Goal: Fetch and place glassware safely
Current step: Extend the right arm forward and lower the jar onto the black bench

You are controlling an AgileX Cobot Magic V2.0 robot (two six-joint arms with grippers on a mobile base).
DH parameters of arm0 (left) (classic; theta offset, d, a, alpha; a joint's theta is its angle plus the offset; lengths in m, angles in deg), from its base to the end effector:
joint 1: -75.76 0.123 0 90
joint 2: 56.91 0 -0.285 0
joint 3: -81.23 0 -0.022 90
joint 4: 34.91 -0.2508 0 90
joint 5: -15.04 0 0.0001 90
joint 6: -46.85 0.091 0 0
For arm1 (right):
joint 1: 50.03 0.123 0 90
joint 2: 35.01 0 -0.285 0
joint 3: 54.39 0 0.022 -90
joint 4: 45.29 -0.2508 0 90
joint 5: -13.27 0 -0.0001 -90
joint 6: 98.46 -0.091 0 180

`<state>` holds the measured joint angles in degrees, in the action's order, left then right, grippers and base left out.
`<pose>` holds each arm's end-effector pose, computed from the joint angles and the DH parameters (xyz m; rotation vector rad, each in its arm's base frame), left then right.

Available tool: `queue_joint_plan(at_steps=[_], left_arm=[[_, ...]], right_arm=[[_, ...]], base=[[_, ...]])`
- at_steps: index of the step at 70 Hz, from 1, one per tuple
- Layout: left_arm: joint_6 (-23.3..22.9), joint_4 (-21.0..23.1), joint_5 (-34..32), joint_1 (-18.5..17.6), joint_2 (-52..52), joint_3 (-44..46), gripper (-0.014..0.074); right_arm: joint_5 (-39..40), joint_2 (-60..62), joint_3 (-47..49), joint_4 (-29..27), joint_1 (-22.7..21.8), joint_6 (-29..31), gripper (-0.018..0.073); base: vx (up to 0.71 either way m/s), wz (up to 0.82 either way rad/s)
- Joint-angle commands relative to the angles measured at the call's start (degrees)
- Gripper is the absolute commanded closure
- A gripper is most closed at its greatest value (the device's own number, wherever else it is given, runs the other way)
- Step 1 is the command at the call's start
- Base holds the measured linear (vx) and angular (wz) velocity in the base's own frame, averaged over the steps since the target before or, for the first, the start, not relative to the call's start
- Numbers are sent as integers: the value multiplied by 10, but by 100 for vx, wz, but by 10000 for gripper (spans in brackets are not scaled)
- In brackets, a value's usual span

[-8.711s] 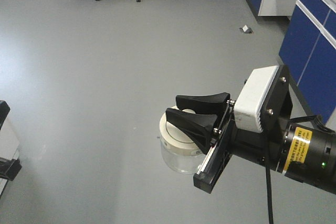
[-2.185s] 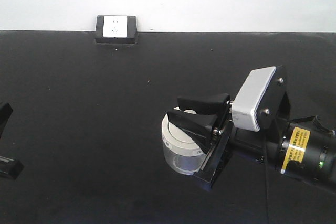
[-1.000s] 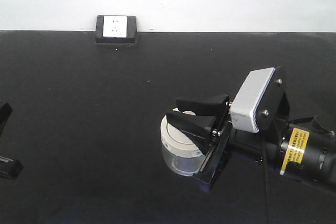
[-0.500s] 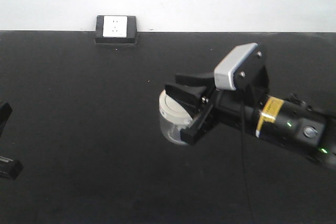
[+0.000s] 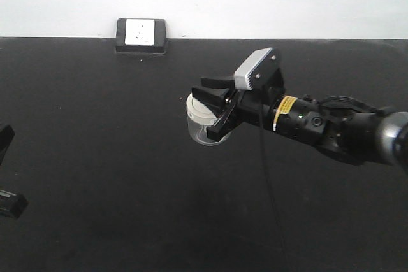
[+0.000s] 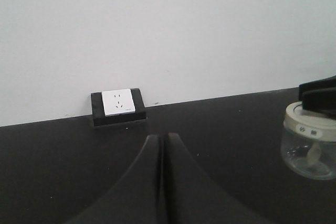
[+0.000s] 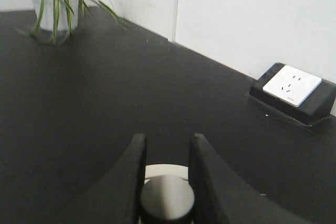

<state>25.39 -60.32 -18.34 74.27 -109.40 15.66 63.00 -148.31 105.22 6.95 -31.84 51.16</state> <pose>0.1459 -0.0252 0.2546 0.2124 1.5135 -0.1998 0.3450 0.1711 0.2175 -0.8655 1.4909 0.6633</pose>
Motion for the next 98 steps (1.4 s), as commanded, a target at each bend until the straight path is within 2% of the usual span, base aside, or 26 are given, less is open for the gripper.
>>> queue_joint_plan(at_steps=[1, 19, 40, 67, 74, 79, 98], left_arm=[[-6, 11, -39, 0, -1, 15, 595], [-6, 11, -39, 0, -1, 15, 595], [-6, 11, -39, 0, -1, 15, 595], [-6, 11, -39, 0, -1, 15, 595], [-6, 11, -39, 0, -1, 15, 595], [-6, 11, -39, 0, -1, 15, 595], [-6, 11, -39, 0, -1, 15, 595]], right_arm=[[70, -10, 38, -26, -2, 33, 559], [123, -87, 61, -43, -2, 51, 559], [161, -153, 61, -92, -2, 91, 559], [175, -167, 61, -96, -2, 98, 536], [175, -167, 61, -96, -2, 98, 477], [175, -167, 61, -96, -2, 98, 400], [174, -167, 61, -96, -2, 98, -45]], base=[[0, 0], [0, 0], [0, 0], [0, 0], [0, 0], [0, 0], [0, 0]])
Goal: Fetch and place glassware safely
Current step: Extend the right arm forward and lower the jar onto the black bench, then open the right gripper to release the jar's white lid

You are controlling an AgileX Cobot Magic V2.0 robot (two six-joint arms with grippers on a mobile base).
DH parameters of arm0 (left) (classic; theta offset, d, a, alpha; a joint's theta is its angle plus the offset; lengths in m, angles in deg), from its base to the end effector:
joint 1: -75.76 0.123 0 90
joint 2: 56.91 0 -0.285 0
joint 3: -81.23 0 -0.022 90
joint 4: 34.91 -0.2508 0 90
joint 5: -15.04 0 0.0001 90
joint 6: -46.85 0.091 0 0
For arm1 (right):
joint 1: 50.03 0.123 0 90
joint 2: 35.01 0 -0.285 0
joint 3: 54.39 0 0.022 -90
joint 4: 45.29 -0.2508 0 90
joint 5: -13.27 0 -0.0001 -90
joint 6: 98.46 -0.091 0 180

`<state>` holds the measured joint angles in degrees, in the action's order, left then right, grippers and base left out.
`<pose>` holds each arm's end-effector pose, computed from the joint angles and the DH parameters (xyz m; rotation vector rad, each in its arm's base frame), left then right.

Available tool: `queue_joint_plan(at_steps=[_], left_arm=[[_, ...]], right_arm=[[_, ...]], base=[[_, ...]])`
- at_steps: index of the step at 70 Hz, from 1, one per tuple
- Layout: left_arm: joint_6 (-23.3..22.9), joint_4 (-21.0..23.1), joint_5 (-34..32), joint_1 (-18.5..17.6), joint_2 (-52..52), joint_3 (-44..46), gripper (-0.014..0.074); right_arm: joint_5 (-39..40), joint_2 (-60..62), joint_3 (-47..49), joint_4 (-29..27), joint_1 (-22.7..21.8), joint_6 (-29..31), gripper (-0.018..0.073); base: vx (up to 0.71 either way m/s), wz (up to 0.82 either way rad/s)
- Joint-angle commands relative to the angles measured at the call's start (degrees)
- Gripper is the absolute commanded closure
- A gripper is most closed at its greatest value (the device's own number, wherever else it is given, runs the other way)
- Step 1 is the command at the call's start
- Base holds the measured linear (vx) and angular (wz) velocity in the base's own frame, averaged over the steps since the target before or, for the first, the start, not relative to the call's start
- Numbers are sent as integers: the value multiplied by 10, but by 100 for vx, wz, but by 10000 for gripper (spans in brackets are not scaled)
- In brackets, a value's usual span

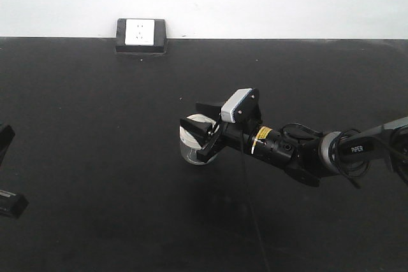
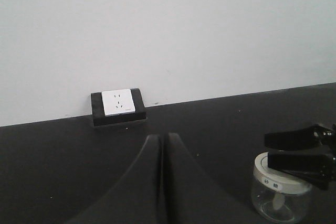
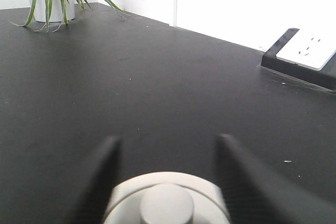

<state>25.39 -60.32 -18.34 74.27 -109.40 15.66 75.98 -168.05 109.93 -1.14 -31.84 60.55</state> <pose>0.1459 -0.0252 0.2546 0.2124 1.5135 -0.1998 0.3765 0.1830 0.1228 -0.8012 1.4827 0.7477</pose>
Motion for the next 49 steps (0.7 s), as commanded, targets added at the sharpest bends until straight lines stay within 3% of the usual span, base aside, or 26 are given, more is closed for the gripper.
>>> queue_joint_plan(at_steps=[1, 9, 15, 49], left_arm=[[-6, 11, -39, 0, -1, 15, 595], [-6, 11, -39, 0, -1, 15, 595], [-6, 11, -39, 0, -1, 15, 595], [-6, 11, -39, 0, -1, 15, 595]], right_arm=[[44, 30, 14, -15, -2, 4, -55], [44, 30, 14, -15, -2, 4, -172], [45, 30, 14, -15, -2, 4, -169], [-13, 138, -16, -17, -2, -9, -18]], base=[[0, 0], [0, 0], [0, 0], [0, 0]])
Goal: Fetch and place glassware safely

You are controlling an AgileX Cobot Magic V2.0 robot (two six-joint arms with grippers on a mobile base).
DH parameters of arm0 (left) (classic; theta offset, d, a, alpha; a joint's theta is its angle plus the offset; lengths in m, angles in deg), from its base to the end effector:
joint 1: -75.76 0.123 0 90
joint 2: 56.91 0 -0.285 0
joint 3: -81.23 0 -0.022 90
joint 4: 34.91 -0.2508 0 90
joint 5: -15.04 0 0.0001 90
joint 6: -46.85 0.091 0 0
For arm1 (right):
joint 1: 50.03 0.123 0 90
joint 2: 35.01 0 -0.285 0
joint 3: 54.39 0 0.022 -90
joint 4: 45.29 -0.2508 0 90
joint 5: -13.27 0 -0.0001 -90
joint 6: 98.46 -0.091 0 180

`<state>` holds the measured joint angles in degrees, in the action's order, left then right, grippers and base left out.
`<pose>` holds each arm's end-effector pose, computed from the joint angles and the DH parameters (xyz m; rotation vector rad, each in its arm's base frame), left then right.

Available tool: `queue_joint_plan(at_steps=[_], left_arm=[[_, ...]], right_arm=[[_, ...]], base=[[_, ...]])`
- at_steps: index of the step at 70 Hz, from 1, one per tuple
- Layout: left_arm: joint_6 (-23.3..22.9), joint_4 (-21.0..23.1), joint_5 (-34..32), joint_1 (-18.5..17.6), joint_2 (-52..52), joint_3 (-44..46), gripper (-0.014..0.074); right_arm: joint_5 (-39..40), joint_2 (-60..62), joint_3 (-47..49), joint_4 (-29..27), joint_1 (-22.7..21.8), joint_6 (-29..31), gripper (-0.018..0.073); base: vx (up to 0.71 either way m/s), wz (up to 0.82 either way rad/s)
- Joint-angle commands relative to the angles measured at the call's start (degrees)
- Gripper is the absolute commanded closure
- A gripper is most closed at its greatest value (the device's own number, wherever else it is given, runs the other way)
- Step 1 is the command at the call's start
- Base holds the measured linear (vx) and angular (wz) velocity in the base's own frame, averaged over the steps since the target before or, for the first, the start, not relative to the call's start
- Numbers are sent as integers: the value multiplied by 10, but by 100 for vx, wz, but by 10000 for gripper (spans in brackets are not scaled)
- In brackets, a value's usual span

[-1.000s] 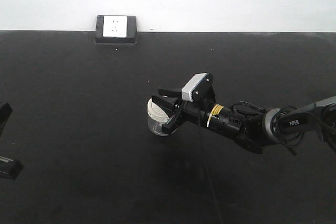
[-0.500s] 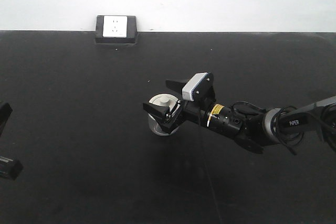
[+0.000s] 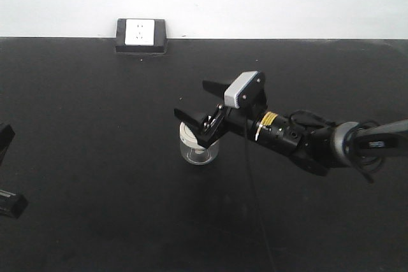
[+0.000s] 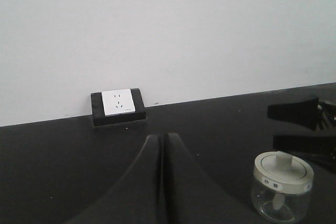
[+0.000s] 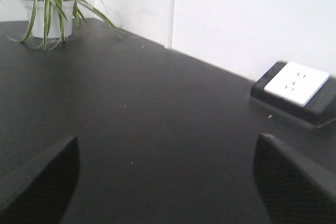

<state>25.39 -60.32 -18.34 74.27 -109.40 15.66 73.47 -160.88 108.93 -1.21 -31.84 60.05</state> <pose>0.1459 -0.0252 0.2546 0.2124 1.5135 -0.1998 0.3719 0.1800 0.1667 -0.8015 1.4205 0.7014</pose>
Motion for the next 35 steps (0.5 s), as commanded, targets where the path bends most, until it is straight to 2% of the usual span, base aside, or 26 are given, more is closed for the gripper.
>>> queue_joint_plan(at_steps=[1, 12, 21, 28, 35], left_arm=[[-6, 11, -39, 0, -1, 15, 595], [-6, 11, -39, 0, -1, 15, 595], [-6, 11, -39, 0, -1, 15, 595], [-6, 11, -39, 0, -1, 15, 595], [-6, 11, -39, 0, -1, 15, 595]], right_arm=[[6, 78, -11, -18, -2, -4, -12], [-58, 178, -78, -51, -2, -15, 55], [-148, 276, -134, -125, -2, -36, 144], [-241, 348, -165, -175, -2, -34, 270], [-339, 428, -185, -184, -2, -32, 447]], base=[[0, 0], [0, 0], [0, 0], [0, 0], [0, 0]])
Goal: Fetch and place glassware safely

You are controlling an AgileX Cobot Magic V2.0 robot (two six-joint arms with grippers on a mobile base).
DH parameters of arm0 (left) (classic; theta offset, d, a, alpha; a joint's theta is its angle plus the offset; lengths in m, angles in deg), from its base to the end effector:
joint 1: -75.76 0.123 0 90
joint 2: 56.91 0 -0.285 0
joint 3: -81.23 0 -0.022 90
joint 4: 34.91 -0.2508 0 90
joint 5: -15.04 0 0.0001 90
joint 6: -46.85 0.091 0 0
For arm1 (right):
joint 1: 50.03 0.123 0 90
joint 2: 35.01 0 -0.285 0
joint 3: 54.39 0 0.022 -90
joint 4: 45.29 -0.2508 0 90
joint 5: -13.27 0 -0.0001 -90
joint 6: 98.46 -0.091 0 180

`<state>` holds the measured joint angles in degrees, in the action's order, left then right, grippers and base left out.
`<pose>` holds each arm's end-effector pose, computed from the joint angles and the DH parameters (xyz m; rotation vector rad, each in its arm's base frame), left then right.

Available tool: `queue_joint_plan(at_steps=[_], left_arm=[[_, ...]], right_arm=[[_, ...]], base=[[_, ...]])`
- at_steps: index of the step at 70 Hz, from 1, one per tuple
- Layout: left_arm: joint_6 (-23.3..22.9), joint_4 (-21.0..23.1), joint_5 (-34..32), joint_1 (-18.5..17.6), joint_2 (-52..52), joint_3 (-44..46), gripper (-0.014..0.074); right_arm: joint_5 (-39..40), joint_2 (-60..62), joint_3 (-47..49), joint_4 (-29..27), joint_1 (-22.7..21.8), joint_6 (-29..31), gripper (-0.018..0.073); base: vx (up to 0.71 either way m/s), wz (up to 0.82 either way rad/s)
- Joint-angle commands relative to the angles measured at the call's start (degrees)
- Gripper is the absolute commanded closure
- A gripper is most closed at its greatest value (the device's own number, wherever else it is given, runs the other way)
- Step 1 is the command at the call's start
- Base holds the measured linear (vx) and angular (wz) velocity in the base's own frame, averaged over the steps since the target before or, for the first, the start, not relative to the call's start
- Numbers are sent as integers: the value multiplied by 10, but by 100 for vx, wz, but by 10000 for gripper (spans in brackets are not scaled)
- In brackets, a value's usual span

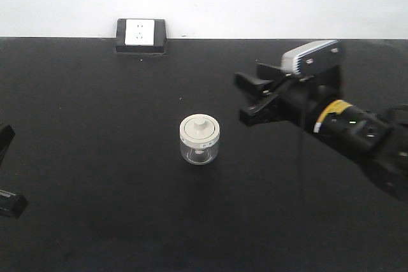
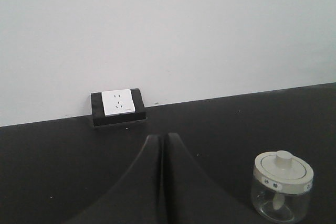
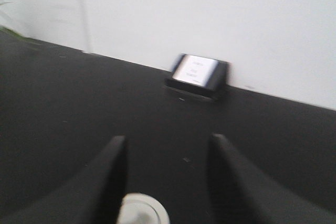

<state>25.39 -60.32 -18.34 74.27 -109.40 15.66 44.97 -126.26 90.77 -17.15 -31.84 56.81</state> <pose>0.1459 -0.0252 0.2546 0.2124 1.5135 -0.1998 0.2868 0.1179 0.2664 -0.4524 1.6579 0.4523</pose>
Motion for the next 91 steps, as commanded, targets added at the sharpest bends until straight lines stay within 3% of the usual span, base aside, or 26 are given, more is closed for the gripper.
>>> queue_joint_plan(at_steps=[1, 5, 23, 33, 61, 91], left_arm=[[-6, 11, -39, 0, -1, 15, 595], [-6, 11, -39, 0, -1, 15, 595], [-6, 11, -39, 0, -1, 15, 595], [-6, 11, -39, 0, -1, 15, 595], [-6, 11, -39, 0, -1, 15, 595], [-6, 11, -40, 0, -1, 15, 595]], right_arm=[[-60, 87, -5, -24, -2, 0, 475], [-105, 126, -13, -24, -2, 0, 575], [-309, 267, -25, -27, -2, -2, 565], [-373, 325, -25, -24, -2, -2, 563], [-335, 449, -132, -21, -2, 0, 563], [-375, 458, -137, -21, -2, 0, 563]], base=[[0, 0], [0, 0], [0, 0], [0, 0], [0, 0], [0, 0]])
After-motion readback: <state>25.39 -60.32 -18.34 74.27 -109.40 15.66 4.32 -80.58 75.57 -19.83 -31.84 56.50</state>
